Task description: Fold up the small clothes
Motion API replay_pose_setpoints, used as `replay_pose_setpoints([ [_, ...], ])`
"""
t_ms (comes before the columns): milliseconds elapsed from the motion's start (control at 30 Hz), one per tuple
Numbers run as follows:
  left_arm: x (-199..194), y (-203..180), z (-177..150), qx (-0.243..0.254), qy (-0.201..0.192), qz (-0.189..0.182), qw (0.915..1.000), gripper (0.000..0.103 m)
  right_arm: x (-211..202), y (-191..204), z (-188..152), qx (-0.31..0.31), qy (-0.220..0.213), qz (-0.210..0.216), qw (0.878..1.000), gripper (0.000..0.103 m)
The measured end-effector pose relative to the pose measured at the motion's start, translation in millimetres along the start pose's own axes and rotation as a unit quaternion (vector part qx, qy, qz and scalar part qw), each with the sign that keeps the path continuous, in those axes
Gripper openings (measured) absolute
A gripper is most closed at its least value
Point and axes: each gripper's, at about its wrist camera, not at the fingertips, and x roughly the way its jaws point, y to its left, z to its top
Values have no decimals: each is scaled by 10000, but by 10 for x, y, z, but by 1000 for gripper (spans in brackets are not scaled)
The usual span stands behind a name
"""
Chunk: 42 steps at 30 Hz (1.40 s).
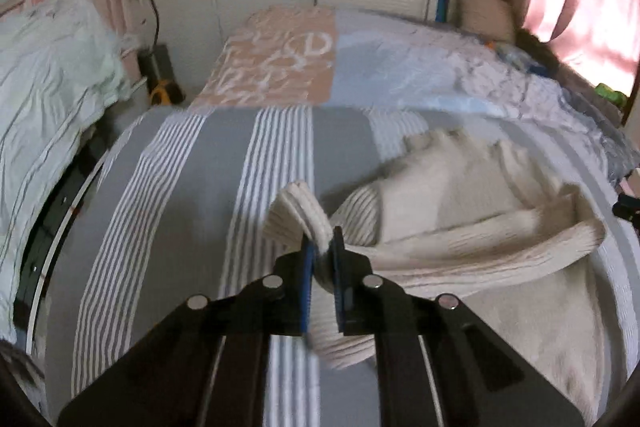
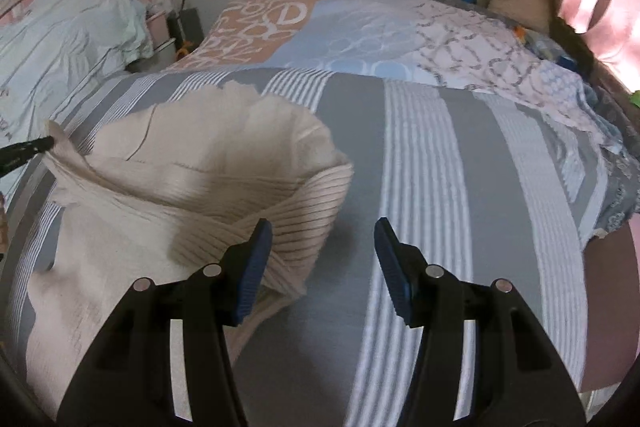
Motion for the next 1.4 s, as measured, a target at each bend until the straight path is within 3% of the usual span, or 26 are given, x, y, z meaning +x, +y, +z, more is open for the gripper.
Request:
replay_pose_setpoints([
  [100, 115, 13, -60, -23, 167, 9, 9999, 9, 148, 56, 31, 42, 159, 2, 9999, 54],
  [200, 51, -56, -103, 142, 32, 60, 9999, 9, 274, 73, 82, 147, 293, 95, 9994, 50],
  [333, 85, -29, -104, 95, 59, -59, 9999, 9, 482, 157, 113, -16, 681, -34, 9977, 16],
  [433, 70, 1, -68, 18, 5, -200, 9998, 9, 417, 167, 119, -10, 393, -81, 9992, 10],
  [533, -4, 2, 7, -16, -208, -281, 9994, 9, 213, 26, 129, 397, -307, -76, 9987, 9],
  [633, -177, 35, 42, -183, -604, -383, 9973, 9, 99, -141, 90, 885, -897, 224, 9918, 9],
  [733, -325, 66, -84, -295, -938, -301, 9947, 9, 250, -273, 4, 1083, -650, 464, 9909, 11],
  [800, -263, 96, -250, -303, -719, -292, 9965, 9, 346, -274, -70, 884, -335, 361, 9949, 15],
  [867, -113, 106, -439, -218, -260, -351, 9988, 12, 331, -265, -114, 731, -140, 238, 9969, 22],
  [933, -35, 128, -622, -141, 60, -256, 9996, 19, 220, -256, -115, 675, -178, 127, 9975, 26],
  [1000, -82, 162, -683, -65, 92, -98, 9999, 40, 36, -223, -52, 619, -375, -49, 9974, 27],
  [1033, -127, 182, -682, -43, 23, 11, 10000, 57, -53, -194, -11, 597, -438, -37, 9973, 27],
  [1133, -280, 263, -609, -33, -161, 74, 9998, 63, -125, -25, 75, 397, -296, -17, 9988, 33],
  [1267, -388, 286, -453, 105, -224, 180, 9995, 71, 88, 303, 83, -237, 265, -262, 9990, 40],
  [1400, -75, 49, -385, 766, 442, 69, 9961, 74, 426, 376, 52, -530, 836, -316, 9946, 47],
])
